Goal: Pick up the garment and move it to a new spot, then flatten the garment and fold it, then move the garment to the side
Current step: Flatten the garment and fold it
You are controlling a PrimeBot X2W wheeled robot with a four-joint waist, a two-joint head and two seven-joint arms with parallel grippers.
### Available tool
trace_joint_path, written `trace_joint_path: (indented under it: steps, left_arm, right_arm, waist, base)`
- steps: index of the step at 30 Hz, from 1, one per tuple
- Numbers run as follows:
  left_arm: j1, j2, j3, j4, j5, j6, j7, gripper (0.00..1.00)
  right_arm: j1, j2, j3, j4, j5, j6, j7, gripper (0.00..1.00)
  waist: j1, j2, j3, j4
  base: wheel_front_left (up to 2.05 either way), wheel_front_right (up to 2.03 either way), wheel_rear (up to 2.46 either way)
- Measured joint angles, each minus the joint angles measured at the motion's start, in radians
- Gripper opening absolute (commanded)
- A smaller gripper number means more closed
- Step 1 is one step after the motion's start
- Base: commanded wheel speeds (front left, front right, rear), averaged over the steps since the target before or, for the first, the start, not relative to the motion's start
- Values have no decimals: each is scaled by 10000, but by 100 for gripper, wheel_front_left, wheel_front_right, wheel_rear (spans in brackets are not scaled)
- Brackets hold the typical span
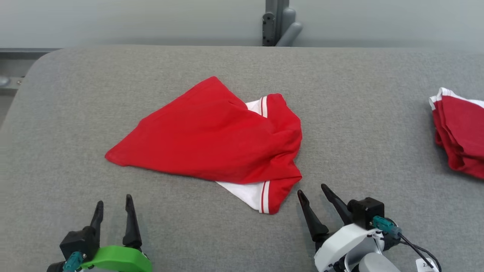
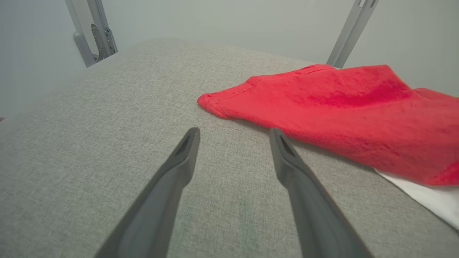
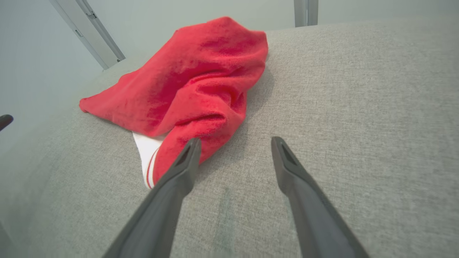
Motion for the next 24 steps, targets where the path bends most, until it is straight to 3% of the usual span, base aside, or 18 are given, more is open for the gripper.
trace_joint_path:
  steps: [8,18,19,20,21,24]
  left_arm:
    - [209,2,-556,-100,40,-23,-2,100]
    - [293,4,-579,-105,52,4,0,100]
    - [294,6,-589,-104,36,6,0,100]
    - [296,6,-608,-105,19,13,0,100]
    - [297,4,-637,-105,-19,21,0,100]
    - [314,4,-713,-136,-148,23,0,100]
  right_arm:
    - [-2,6,-234,614,903,0,0,100]
    - [-779,29,180,2303,1703,0,0,100]
    - [-867,31,138,2531,1616,0,0,48]
    - [-928,23,59,2679,1530,0,-2,11]
    - [-1006,25,-113,2769,1425,0,0,0]
    - [-1246,-188,-754,2731,901,0,0,0]
  waist:
    - [0,0,-386,1038]
    - [0,0,-400,2073]
    - [0,0,-382,2135]
    - [0,0,-364,2187]
    - [0,0,-339,2223]
    - [0,0,-291,2234]
  base:
    - [0,0,0]
    - [0,0,0]
    - [0,0,0]
    - [0,0,0]
    - [0,0,0]
    - [0,0,0]
